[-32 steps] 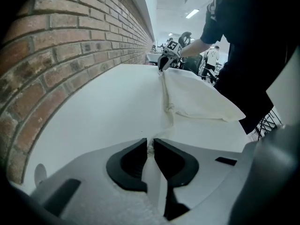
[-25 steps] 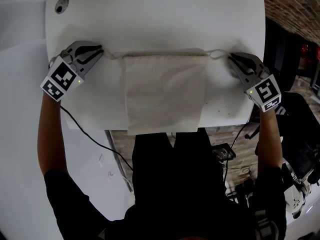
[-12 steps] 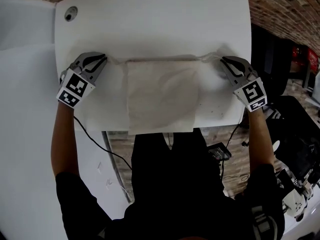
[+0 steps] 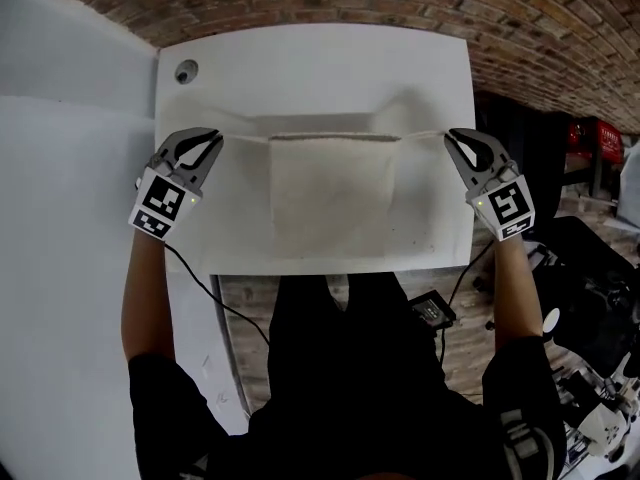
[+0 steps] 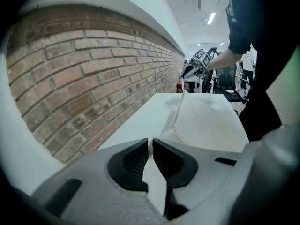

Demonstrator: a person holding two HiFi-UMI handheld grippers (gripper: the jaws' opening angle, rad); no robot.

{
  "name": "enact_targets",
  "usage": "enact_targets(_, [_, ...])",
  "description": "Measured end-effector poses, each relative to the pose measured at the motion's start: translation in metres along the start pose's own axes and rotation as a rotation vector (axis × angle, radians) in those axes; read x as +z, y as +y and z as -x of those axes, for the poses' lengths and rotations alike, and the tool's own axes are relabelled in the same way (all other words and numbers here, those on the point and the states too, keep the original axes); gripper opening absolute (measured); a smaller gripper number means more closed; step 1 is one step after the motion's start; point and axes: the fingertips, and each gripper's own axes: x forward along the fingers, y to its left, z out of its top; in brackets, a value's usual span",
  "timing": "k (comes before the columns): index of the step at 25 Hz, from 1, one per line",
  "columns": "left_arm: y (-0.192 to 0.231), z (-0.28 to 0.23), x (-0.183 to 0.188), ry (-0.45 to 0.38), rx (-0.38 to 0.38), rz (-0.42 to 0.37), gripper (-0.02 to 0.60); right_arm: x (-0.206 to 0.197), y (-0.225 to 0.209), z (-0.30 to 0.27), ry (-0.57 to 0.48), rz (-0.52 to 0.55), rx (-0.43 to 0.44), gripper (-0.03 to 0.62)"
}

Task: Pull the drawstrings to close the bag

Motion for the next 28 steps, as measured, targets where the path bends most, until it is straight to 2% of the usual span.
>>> enact_targets(8, [0.044, 0.066, 0.072, -0.125, 0.147, 0.038, 0.041, 0.082, -0.031, 0.060, -0.096, 0.111, -0.114, 0.038])
enact_targets(12, [0.059, 0.101, 0.114, -0.218, 0.203, 0.053, 0.041, 0.121, -0.041, 0.088, -0.177, 0.111, -0.133, 0.037])
enact_targets(22, [0.089, 0.184, 0.198, -0.355, 0.320, -0.028, 0.041, 0.206, -0.076, 0.157, -0.336, 0.155, -0.266, 0.037])
enact_targets(28, [0.101, 0.225, 0.245, -0.410, 0.382, -0.074, 0.041, 0.252, -0.096, 0.199, -0.390, 0.240, -0.345, 0.037])
